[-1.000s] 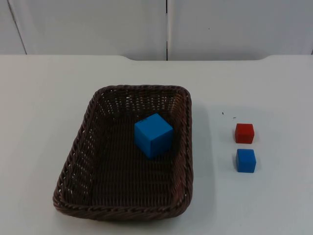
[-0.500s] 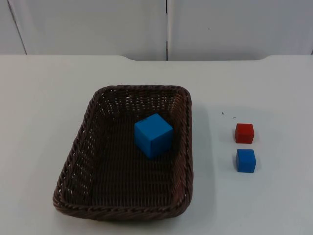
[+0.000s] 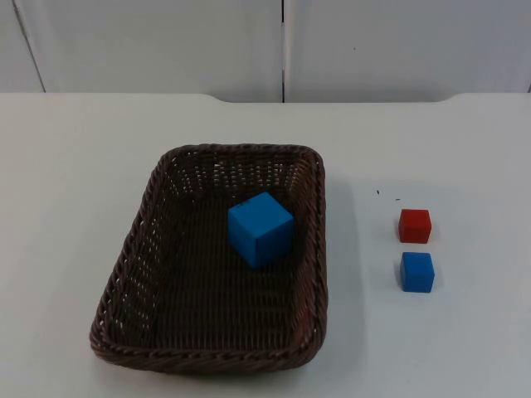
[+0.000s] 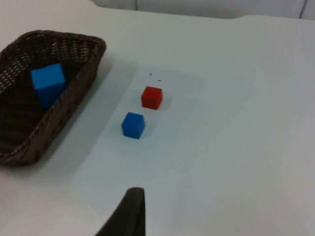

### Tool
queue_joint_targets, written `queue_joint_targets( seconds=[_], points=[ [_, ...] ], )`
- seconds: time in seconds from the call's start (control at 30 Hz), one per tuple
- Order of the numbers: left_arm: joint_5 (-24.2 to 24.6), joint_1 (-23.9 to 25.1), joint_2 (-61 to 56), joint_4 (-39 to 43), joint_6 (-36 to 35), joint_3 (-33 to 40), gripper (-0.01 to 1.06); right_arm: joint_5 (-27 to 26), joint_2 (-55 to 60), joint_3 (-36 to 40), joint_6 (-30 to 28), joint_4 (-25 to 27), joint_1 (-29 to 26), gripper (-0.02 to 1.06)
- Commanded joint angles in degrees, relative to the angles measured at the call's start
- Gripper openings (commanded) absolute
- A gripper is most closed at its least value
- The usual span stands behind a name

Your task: Pick up the basket with the left hand and place the largest block into the basket with the right hand.

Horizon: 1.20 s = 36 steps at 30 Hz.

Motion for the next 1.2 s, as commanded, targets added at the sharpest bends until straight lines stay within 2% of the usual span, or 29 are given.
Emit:
queue_joint_targets(
  seconds=[0.0,0.2,0.33,0.67,0.8,1.0,1.17],
  points=[
    [-0.7,-0.2,-0.2,0.2,-0.3,0.3,1.05,-0.7,-0.2,0.4,-0.1,-0.1,-3.2,1.05],
    [-0.7,-0.2,-0.2,0.2,-0.3,0.3,1.05,-0.7,-0.2,0.4,-0.1,0.0,-10.1,1.05],
    [-0.7,-0.2,-0.2,0.2,-0.3,0.3,1.05,-0.7,-0.2,0.4,-0.1,0.1,-12.8,1.05],
    [-0.7,-0.2,-0.2,0.2,-0.3,0.3,1.05,-0.7,-0.2,0.4,-0.1,0.1,-12.9,1.05],
    [-0.7,1.6,-0.2,0.4,-0.3,0.3,1.05,-0.7,-0.2,0.4,-0.1,0.1,-12.9,1.05],
    [-0.7,8.1,-0.2,0.4,-0.3,0.3,1.05,-0.7,-0.2,0.4,-0.1,0.1,-12.9,1.05],
    [-0.7,11.5,-0.2,0.4,-0.3,0.3,1.05,-0.7,-0.2,0.4,-0.1,0.1,-12.9,1.05]
  ],
)
